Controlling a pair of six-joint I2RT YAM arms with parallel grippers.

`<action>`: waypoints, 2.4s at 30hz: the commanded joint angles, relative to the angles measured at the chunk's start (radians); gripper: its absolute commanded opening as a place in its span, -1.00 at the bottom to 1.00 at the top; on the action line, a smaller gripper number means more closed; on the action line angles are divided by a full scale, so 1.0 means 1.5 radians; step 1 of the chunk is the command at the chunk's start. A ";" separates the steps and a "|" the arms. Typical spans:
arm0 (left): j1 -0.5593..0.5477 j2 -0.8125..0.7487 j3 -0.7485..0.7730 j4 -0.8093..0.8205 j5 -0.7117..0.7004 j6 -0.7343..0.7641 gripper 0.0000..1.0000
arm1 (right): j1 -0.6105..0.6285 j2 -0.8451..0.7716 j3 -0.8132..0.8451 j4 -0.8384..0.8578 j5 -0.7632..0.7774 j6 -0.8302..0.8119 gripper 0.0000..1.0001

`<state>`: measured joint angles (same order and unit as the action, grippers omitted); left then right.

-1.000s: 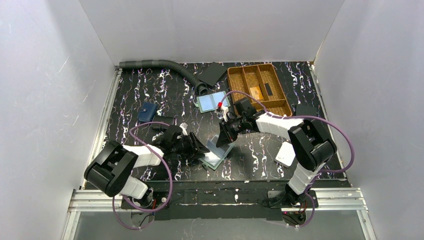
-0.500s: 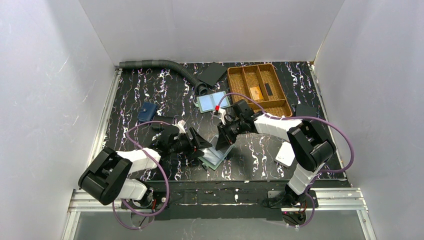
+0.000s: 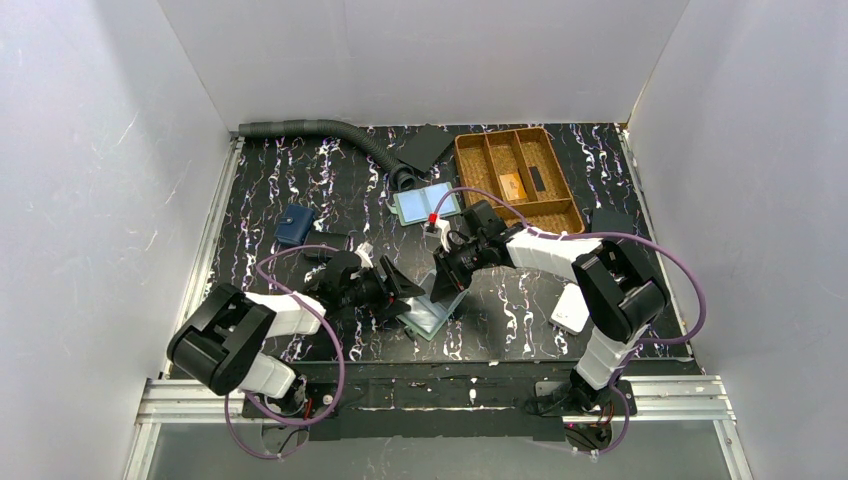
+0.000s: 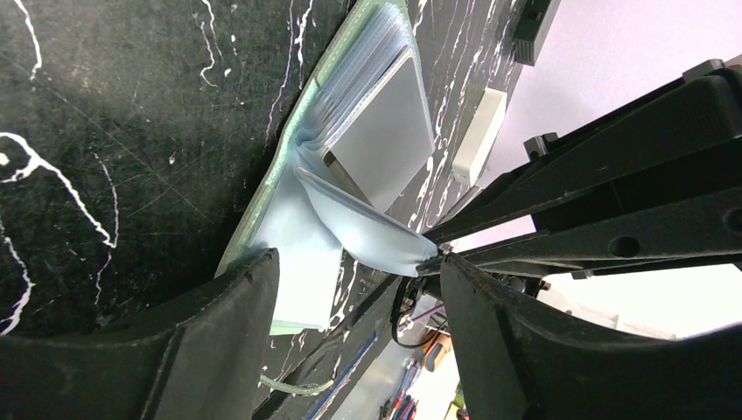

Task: Take the credit cards out of the card holder
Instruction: Remove the credit card from the card holder.

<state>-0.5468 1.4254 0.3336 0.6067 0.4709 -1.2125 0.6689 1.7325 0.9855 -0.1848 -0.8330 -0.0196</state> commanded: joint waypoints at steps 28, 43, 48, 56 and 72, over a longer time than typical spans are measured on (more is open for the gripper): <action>0.014 0.079 -0.021 0.068 0.012 -0.007 -0.12 | -0.010 -0.011 0.027 -0.050 0.034 -0.049 -0.35; 0.018 0.092 -0.024 0.079 0.019 -0.009 -0.12 | -0.020 -0.024 0.034 -0.069 -0.012 -0.077 -0.24; 0.020 0.095 -0.023 0.080 0.020 -0.009 -0.12 | -0.026 -0.028 0.035 -0.082 -0.012 -0.094 -0.23; 0.020 0.096 -0.023 0.082 0.022 -0.011 -0.12 | -0.027 -0.047 0.035 -0.103 0.001 -0.139 -0.21; 0.020 0.092 -0.020 0.084 0.031 -0.024 -0.11 | -0.008 -0.065 0.031 -0.117 0.047 -0.175 -0.13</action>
<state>-0.5243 1.5509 0.3218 0.7856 0.5243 -1.2610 0.6449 1.6756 0.9993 -0.3470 -0.7601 -0.2569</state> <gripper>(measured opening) 0.445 0.426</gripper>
